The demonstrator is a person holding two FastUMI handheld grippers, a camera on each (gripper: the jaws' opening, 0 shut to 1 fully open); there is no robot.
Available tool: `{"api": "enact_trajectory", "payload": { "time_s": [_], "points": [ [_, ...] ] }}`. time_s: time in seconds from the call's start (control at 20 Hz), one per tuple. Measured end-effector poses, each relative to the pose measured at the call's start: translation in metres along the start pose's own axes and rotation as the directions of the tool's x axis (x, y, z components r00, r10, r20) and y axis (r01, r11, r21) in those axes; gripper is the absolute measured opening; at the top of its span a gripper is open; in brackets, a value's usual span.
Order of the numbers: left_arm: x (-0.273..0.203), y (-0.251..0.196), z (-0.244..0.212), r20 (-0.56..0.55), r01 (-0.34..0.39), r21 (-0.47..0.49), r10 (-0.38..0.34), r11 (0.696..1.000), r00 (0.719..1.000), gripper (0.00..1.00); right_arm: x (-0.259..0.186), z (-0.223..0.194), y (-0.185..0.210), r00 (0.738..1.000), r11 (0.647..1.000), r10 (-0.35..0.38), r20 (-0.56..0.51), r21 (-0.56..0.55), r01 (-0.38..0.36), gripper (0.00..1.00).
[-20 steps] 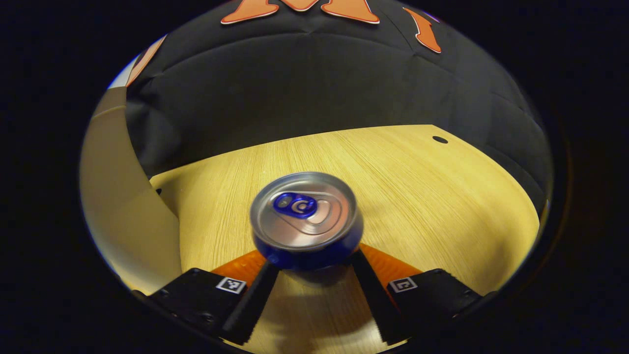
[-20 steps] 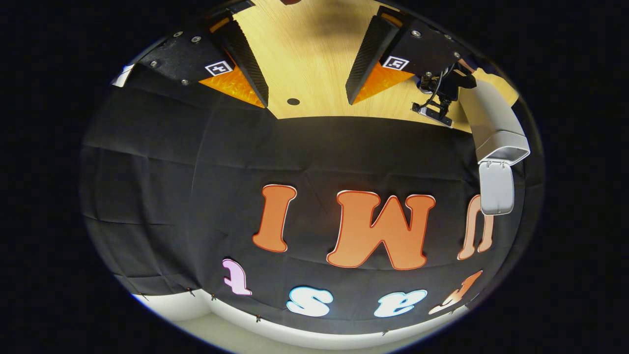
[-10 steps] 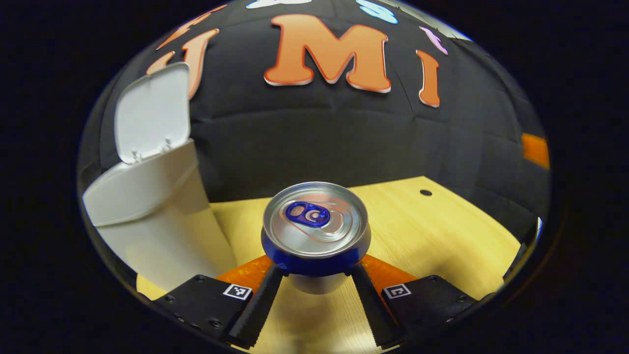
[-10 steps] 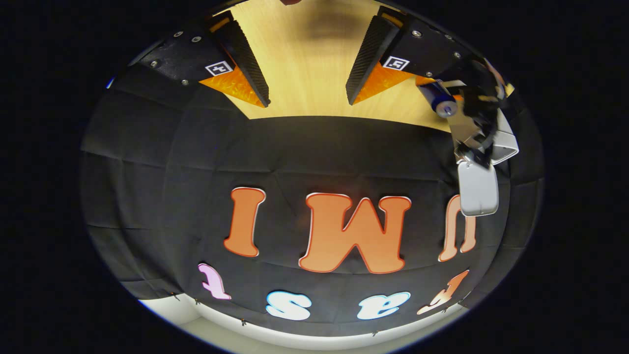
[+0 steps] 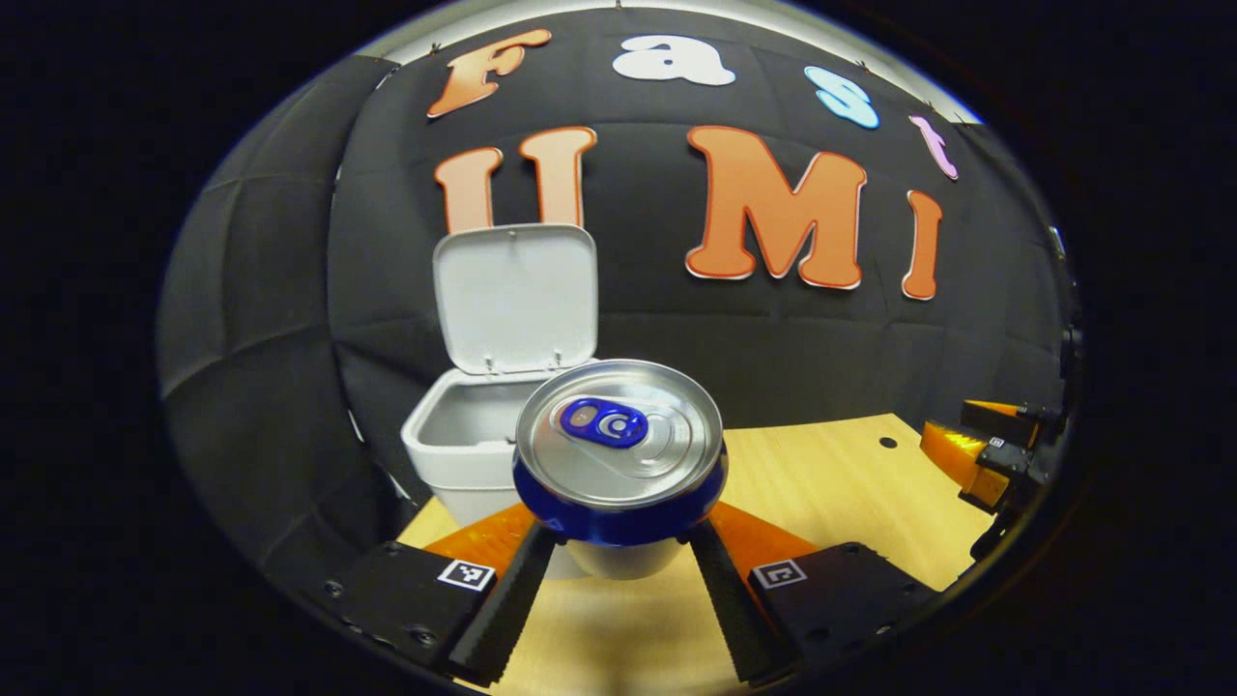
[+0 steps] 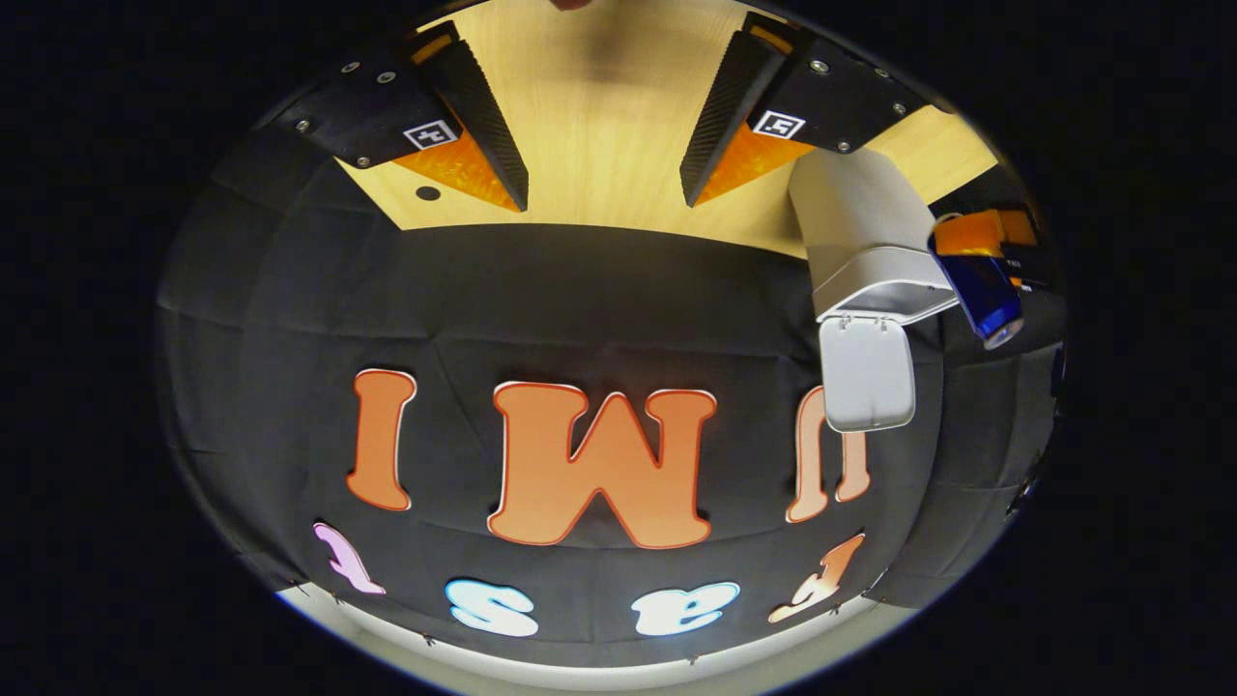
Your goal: Press the lid of the desktop garbage bin to open it, pick up the crumpled paper on the desktop and throw it into the bin, then pick up the pop can on the desktop and drop it into the bin, and finally close the garbage bin lid.
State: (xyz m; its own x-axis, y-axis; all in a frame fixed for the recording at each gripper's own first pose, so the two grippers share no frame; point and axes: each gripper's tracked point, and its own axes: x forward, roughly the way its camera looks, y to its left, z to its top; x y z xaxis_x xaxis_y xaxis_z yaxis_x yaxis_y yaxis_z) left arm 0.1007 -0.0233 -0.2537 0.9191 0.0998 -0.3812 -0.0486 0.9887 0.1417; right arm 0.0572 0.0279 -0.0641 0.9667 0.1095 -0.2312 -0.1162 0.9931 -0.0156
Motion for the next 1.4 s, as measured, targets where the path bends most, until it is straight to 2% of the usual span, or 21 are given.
{"api": "enact_trajectory", "payload": {
  "time_s": [0.15,0.3,0.55,0.75,0.8,0.9,0.95,1.05,1.15,1.25,1.4],
  "points": [
    [0.029,0.005,0.017,0.043,-0.036,-0.021,0.037,0.999,0.998,0.81,0.0,0.004,0.01,1.0,1.0,0.021,0.009,-0.003,-0.02,0.94],
    [0.074,0.021,0.033,0.061,-0.059,-0.036,0.061,0.998,0.996,0.81,-0.003,0.007,0.005,1.0,1.0,0.005,0.021,-0.002,-0.005,0.94],
    [0.148,0.059,0.029,0.001,-0.084,0.025,0.084,0.996,0.996,0.82,-0.008,0.01,-0.024,0.996,0.997,-0.079,0.032,0.026,0.078,0.94],
    [0.156,0.056,0.044,0.056,-0.07,0.043,0.068,0.997,0.996,0.84,-0.01,0.006,-0.045,0.99,0.989,-0.141,0.023,0.039,0.14,0.94],
    [0.157,0.055,0.051,0.077,-0.07,0.049,0.066,0.996,0.995,0.9,-0.01,0.005,-0.047,0.989,0.988,-0.15,0.018,0.041,0.149,0.94],
    [0.149,0.054,0.078,0.144,-0.073,0.062,0.063,0.995,0.988,0.99,-0.011,0.006,-0.05,0.987,0.986,-0.162,0.017,0.041,0.161,0.94],
    [0.145,0.055,0.102,0.196,-0.07,0.036,0.061,0.997,0.979,0.95,-0.01,0.007,-0.051,0.986,0.986,-0.163,0.019,0.041,0.162,0.94],
    [0.141,0.062,0.152,0.264,-0.05,-0.037,0.058,0.998,0.963,0.94,-0.009,0.009,-0.051,0.987,0.986,-0.161,0.019,0.038,0.16,0.94],
    [0.144,0.08,0.203,0.311,-0.063,-0.075,0.084,0.995,0.947,0.95,-0.01,0.01,-0.048,0.988,0.987,-0.154,0.021,0.038,0.153,0.95],
    [0.159,0.087,0.236,0.324,-0.052,-0.072,0.072,0.996,0.943,0.95,-0.01,0.012,-0.044,0.989,0.989,-0.145,0.026,0.037,0.144,0.95],
    [0.199,0.096,0.258,0.299,-0.067,-0.065,0.083,0.996,0.951,0.94,-0.013,0.012,-0.041,0.99,0.99,-0.136,0.029,0.032,0.136,0.95]
  ]
}}
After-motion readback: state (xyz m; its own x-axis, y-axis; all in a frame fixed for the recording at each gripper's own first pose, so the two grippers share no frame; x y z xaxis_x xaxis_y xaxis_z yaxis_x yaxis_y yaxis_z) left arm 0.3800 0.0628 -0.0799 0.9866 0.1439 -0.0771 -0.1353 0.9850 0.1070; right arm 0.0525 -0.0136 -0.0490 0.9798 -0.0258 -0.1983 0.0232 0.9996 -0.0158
